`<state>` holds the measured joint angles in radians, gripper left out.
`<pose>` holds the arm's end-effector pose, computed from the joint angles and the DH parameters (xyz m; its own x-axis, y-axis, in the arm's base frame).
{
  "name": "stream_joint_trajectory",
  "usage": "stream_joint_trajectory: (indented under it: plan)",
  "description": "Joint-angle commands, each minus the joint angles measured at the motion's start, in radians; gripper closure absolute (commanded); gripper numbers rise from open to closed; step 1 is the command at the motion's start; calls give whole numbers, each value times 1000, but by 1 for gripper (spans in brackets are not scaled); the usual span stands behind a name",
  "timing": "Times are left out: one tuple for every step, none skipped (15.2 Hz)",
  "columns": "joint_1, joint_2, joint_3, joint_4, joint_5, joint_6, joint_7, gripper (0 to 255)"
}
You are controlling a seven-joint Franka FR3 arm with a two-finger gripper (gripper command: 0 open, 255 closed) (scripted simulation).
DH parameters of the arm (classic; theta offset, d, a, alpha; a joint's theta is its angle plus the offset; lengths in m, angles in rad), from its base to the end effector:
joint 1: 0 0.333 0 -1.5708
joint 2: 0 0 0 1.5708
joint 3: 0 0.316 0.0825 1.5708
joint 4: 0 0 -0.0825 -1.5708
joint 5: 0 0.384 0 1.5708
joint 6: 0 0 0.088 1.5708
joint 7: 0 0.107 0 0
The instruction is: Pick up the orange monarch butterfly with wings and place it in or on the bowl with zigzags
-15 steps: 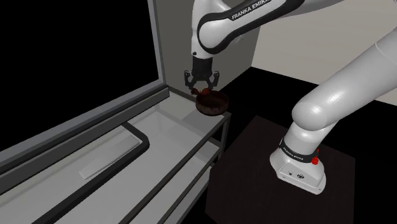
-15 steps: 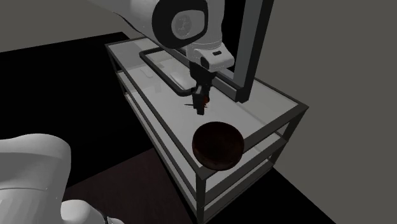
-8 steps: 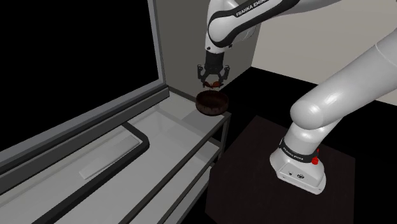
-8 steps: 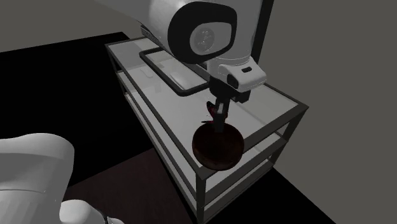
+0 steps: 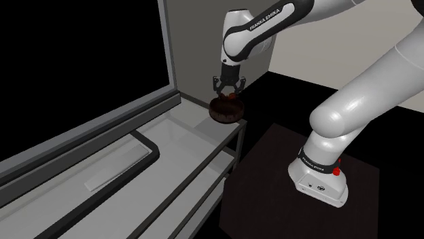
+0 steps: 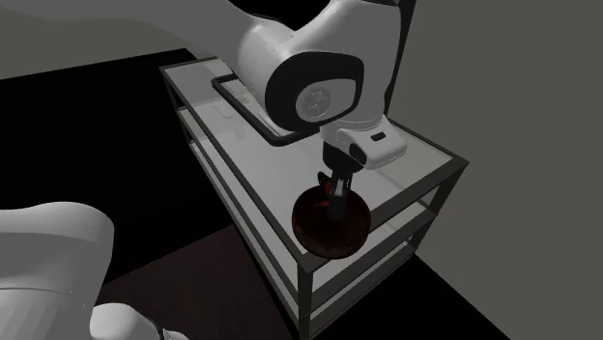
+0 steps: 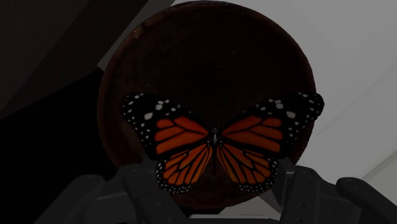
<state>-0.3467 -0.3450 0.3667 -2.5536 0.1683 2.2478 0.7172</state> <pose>0.4219 0.0109 0.3828 0.6821 -0.7312 0.0099 -0.7308 -0.6821 -0.0244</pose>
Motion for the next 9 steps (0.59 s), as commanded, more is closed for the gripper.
stream_joint_trajectory:
  plan:
    - [-1, 19, 6, -13, -2, 32, 4, 255]
    - [-1, 28, 8, -19, -3, 48, 5, 255]
    - [-3, 41, 12, -28, -5, 69, 7, 255]
    - [-2, 41, 12, -28, -5, 69, 7, 255]
    - [-2, 41, 11, -28, -5, 69, 7, 255]
    - [-2, 41, 11, -28, -5, 69, 7, 255]
    - [-2, 41, 11, -28, -5, 69, 7, 255]
    - [-2, 41, 11, -28, -5, 69, 7, 255]
    - [-2, 41, 11, -28, -5, 69, 7, 255]
